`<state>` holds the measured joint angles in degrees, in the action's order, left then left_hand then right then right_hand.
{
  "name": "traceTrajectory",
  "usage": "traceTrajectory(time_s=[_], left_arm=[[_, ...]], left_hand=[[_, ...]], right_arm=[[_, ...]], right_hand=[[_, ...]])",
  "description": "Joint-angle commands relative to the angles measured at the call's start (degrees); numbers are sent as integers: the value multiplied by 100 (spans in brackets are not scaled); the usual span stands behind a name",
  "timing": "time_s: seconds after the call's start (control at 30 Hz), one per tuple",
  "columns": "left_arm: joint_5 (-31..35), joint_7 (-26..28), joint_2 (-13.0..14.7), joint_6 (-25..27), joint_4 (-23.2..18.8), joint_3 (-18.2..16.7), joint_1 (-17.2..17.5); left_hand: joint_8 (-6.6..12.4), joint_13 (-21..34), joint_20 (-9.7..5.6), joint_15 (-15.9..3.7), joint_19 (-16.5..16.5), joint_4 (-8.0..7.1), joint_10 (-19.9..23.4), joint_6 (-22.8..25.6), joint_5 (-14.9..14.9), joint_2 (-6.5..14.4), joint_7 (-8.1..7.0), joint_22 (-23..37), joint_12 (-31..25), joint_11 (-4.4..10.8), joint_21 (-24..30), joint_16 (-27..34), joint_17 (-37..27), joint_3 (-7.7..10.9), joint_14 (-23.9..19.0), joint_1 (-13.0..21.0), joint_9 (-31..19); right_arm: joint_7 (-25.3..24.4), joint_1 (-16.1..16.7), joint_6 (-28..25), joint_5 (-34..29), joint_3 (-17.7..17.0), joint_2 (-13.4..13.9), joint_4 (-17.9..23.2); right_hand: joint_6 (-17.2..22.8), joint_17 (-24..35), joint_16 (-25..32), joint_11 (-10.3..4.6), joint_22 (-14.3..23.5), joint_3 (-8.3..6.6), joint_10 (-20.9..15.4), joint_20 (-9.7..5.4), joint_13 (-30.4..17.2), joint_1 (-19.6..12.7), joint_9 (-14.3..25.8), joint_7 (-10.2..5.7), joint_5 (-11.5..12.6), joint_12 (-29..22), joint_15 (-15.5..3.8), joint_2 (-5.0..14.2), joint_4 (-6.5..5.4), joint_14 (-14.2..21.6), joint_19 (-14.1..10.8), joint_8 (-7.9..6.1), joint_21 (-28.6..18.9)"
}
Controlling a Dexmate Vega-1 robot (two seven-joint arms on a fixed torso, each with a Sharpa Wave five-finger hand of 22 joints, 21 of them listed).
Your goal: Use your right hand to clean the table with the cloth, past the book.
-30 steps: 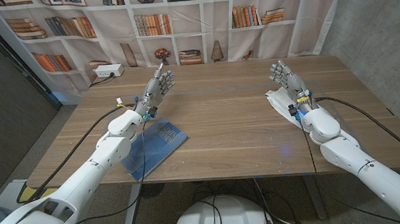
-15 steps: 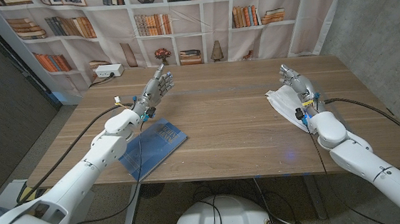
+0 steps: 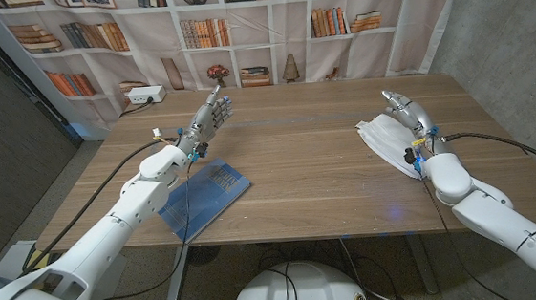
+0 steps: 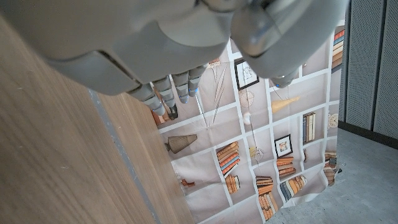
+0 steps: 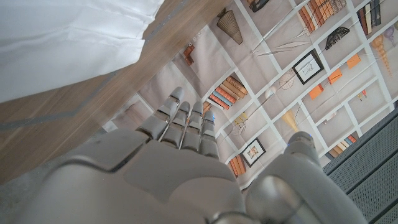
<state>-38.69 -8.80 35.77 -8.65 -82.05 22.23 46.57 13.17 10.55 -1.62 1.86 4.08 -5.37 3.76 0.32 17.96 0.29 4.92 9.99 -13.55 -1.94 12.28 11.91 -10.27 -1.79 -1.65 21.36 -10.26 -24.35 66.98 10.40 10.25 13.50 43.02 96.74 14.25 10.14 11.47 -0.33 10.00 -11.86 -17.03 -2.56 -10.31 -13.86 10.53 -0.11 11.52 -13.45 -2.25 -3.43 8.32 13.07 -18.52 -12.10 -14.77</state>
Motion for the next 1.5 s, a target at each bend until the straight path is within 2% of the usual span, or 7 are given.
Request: traceTrajectory(time_s=[0.03,0.17,0.57,0.83,1.17,1.33,1.5], left_arm=[[14,358,82,148,-314,-88,164],[0,377,99,191,-346,-88,187],[-25,405,108,203,-431,-80,290],[-39,447,113,233,-499,-78,340],[-24,491,128,291,-590,-52,370],[-28,513,131,305,-628,-47,403],[-31,474,109,262,-608,-31,406]], left_hand=[[17,8,2,7,-39,13,62,56,-33,59,1,22,-28,-20,-23,3,-14,16,-35,22,-28],[16,9,1,10,-39,15,84,75,-41,70,8,22,-28,-18,-26,-1,-15,18,-44,33,-29],[8,10,-1,5,-41,22,126,115,-65,103,1,23,-22,-21,-33,-7,-15,23,-83,64,-30],[4,12,18,27,-53,27,147,158,-87,129,-44,24,-9,-13,-44,-6,-16,25,-130,87,-31],[-8,13,19,22,-46,31,161,174,-106,157,-72,26,3,-16,-45,-15,-18,30,-144,108,-32],[-12,14,39,17,-42,32,163,188,-116,175,-87,26,12,-8,-45,-20,-18,34,-154,120,-32],[-19,14,55,36,-44,34,173,198,-128,192,-98,27,18,-1,-48,-27,-19,36,-156,133,-33]], right_arm=[[-460,223,-470,-548,-87,152,247],[-517,207,-390,-677,-81,163,148],[-797,371,-1473,-1256,-80,403,596],[-680,401,-2350,-1399,2,582,939],[-619,402,-2896,-1528,162,727,1162],[-418,291,-3266,-1572,334,832,1257],[-366,225,-3498,-1620,464,883,1329]], right_hand=[[51,8,-9,-7,10,-18,-62,-326,-19,-110,25,-20,66,-48,-68,-8,46,49,-62,-39,42],[99,8,-10,-51,9,-30,-114,-369,-21,-200,28,-45,104,-56,-124,-29,75,90,-121,-47,49],[92,10,-41,-83,12,-41,-134,-398,-24,-317,32,-85,159,-41,-149,-56,92,88,-141,-22,90],[97,11,-119,-12,16,-59,-7,-339,-26,-442,37,-91,219,32,-46,-66,93,-102,9,-2,199],[200,11,-148,62,23,-76,111,-287,-27,-572,41,-72,277,95,25,-67,73,-319,264,-14,337],[-70,13,-180,130,30,-65,431,-213,-25,-653,41,-102,335,210,93,-91,41,-671,584,114,430],[-73,13,-180,151,32,-63,490,-157,-25,-684,41,-123,353,219,136,-98,36,-776,737,106,462]])
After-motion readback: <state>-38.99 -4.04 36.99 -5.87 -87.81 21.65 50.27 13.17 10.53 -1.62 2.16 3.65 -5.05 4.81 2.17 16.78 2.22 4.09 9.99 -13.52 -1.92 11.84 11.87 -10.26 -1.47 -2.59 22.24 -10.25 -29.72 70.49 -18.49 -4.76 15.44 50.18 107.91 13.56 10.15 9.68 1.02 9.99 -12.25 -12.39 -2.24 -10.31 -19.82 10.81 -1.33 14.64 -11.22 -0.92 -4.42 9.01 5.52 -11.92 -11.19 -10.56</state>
